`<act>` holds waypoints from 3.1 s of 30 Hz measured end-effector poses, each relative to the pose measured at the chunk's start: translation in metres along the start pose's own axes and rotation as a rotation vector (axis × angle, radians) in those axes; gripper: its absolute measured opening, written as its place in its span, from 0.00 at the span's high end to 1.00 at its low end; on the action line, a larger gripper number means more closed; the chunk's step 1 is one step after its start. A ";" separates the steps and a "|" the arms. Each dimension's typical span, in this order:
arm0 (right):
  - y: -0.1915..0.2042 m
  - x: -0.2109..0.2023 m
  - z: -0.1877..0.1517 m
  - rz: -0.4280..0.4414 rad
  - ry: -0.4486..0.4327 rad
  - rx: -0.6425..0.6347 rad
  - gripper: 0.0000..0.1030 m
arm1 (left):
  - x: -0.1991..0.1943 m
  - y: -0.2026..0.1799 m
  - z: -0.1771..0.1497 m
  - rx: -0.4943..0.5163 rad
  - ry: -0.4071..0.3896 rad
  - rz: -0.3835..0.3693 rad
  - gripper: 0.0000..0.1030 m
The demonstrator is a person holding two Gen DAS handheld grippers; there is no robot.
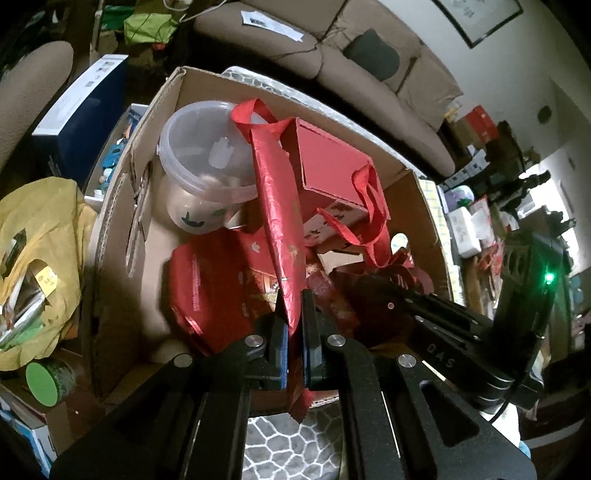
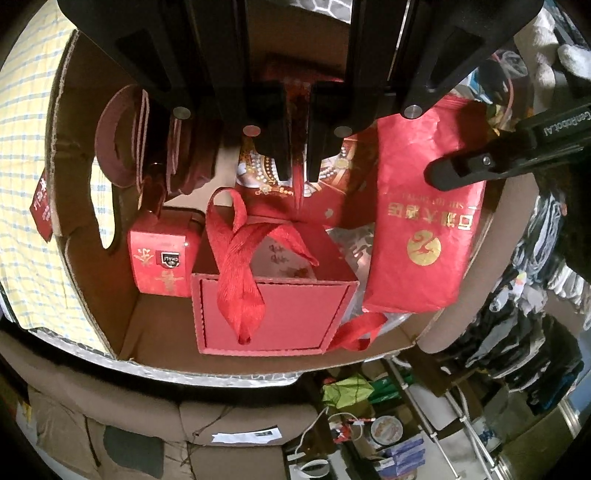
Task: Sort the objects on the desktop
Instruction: 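Carry both held items over the cardboard box with both tools, then lower the items into the box and open both tools, then withdraw both open tools up out of the cardboard box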
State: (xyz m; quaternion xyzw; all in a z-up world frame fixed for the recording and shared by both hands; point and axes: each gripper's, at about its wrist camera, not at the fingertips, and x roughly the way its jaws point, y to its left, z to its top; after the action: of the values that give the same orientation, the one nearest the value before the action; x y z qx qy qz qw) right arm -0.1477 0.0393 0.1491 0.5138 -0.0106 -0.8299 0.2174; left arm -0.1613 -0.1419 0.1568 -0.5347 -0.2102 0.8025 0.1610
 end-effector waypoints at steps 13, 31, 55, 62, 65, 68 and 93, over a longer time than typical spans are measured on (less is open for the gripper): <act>-0.006 0.001 -0.002 0.009 -0.001 0.033 0.86 | 0.011 0.011 -0.007 -0.041 0.030 0.014 0.94; -0.013 -0.023 -0.005 0.147 -0.052 0.090 0.78 | -0.015 -0.016 -0.003 0.038 -0.023 -0.038 0.95; 0.000 -0.036 -0.029 0.530 -0.005 0.201 0.52 | -0.010 0.045 -0.023 -0.437 -0.141 -0.413 0.95; -0.012 -0.038 -0.027 0.577 -0.039 0.280 0.60 | -0.005 0.039 -0.030 -0.452 -0.136 -0.429 0.95; -0.018 -0.043 -0.023 0.568 -0.069 0.305 0.73 | -0.002 0.032 -0.032 -0.436 -0.126 -0.418 0.95; -0.025 -0.049 -0.019 0.538 -0.096 0.320 0.83 | 0.000 0.025 -0.035 -0.424 -0.115 -0.419 0.95; -0.021 -0.020 0.005 0.302 -0.014 0.126 0.87 | 0.010 -0.007 -0.080 -0.431 -0.172 -0.329 0.95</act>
State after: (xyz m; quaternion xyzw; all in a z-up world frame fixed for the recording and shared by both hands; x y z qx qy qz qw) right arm -0.1516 0.0645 0.1634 0.5133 -0.1412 -0.7888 0.3071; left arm -0.0906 -0.1180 0.1246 -0.4454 -0.4726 0.7448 0.1533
